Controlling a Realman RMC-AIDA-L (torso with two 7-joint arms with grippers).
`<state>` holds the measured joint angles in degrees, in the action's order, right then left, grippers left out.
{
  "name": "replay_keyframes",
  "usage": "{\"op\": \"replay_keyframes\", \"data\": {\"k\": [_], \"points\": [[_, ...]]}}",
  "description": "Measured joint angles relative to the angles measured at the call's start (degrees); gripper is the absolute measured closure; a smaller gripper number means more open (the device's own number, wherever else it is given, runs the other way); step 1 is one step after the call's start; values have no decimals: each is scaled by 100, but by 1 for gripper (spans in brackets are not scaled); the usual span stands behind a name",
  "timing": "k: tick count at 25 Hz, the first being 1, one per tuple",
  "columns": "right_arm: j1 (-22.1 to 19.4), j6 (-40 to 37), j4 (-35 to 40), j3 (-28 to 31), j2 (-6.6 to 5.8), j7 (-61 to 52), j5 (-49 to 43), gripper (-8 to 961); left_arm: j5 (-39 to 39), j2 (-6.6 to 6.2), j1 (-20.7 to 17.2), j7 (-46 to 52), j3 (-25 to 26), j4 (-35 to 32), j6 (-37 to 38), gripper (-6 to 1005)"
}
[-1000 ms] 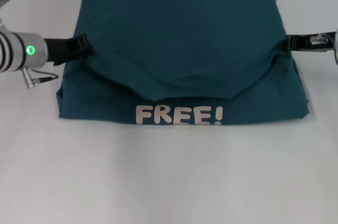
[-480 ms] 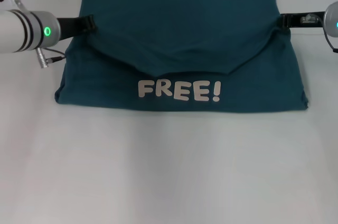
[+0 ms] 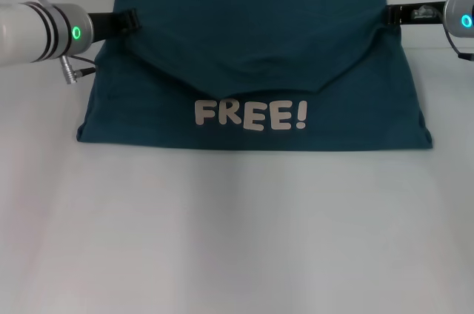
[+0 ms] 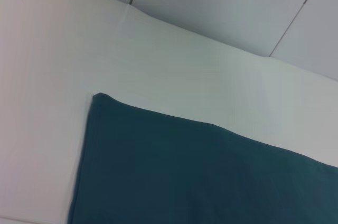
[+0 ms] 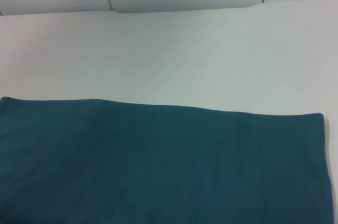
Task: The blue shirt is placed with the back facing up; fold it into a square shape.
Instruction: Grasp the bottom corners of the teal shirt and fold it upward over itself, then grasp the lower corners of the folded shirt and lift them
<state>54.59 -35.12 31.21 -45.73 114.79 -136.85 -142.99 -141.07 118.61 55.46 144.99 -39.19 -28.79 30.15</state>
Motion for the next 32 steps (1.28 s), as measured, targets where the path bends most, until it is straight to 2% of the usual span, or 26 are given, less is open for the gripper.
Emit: {"op": "replay_keyframes", "data": {"k": [10, 12, 16, 22, 24, 25, 29, 32], "points": [[84, -4, -36, -51, -42, -105, -9, 865, 0, 13, 14, 27, -1, -18, -78, 981], [151, -45, -153, -197, -98, -382, -170, 864, 1, 45, 19, -36, -120, -17, -106, 981], [185, -97, -167, -243, -117, -583, -393, 862, 3, 73, 11, -88, -366, -22, -187, 980], [166, -284, -168, -199, -174, -637, -449, 859, 46, 92, -47, -51, -323, 2, -356, 980], [100, -277, -169, -182, -203, -724, -450, 858, 65, 94, -115, -29, -293, -63, -358, 774], [65, -274, -166, -178, -222, -765, -448, 857, 89, 96, -169, -6, -288, -109, -346, 741], [-114, -461, -124, -165, -312, -857, -413, 695, 248, 149, -391, 37, -288, -306, -170, 609], [-319, -965, 77, -38, -338, -885, -300, 559, 388, 221, -638, 41, -289, -631, 185, 477]]}}
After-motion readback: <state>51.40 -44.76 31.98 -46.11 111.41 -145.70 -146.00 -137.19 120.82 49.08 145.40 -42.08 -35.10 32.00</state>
